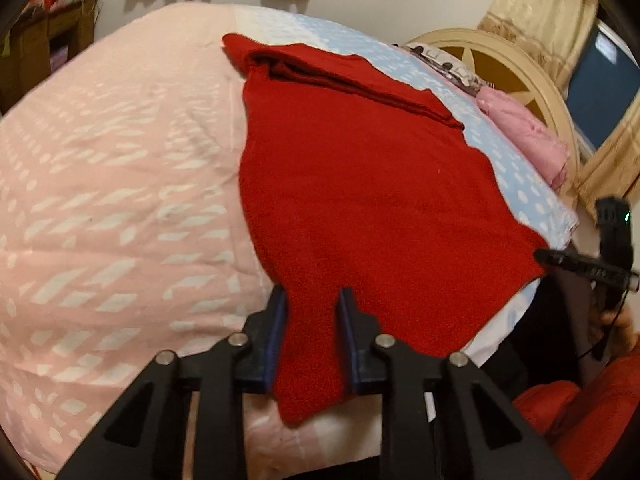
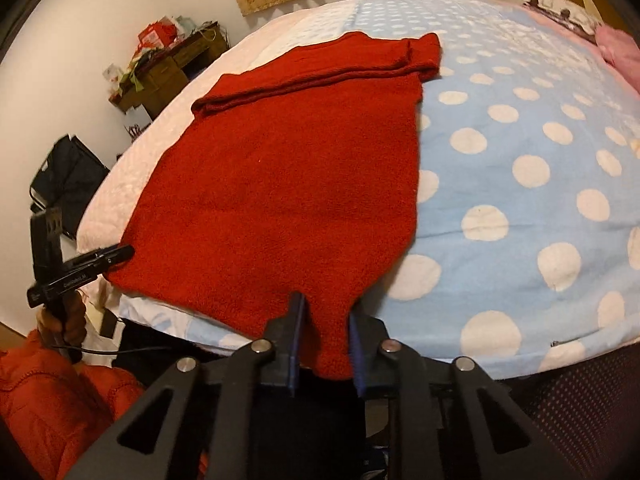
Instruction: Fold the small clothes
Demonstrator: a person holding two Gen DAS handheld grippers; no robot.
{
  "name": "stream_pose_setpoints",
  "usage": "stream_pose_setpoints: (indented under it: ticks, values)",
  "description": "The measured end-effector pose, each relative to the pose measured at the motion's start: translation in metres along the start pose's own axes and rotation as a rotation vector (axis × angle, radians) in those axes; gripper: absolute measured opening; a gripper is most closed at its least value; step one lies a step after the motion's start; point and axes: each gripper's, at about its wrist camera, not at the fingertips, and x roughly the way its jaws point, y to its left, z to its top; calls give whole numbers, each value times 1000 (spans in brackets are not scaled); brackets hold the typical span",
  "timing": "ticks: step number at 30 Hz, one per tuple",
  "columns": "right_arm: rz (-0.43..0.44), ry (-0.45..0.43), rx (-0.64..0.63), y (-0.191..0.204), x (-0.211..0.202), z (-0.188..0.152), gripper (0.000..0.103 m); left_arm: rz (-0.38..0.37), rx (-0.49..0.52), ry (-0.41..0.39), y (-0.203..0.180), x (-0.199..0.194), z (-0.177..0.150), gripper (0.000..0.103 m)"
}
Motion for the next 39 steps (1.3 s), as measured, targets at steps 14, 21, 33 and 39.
stream_pose_setpoints:
  ticks: [14,21,33,39]
  values:
    - [125,14,28,4,-2,-5,51,52,64,-16,-13,1,-6,27]
    - [51,21,-72,28,2,-9,65,20,5,-17,-2,0,-6,23]
    - [151,-12,20,9,-10,9,10,-30,-38,-17,-4,-3,7,8]
    - [288,-98,49,5,-35,58,10,-74,-12,-65,-18,-19,51,8]
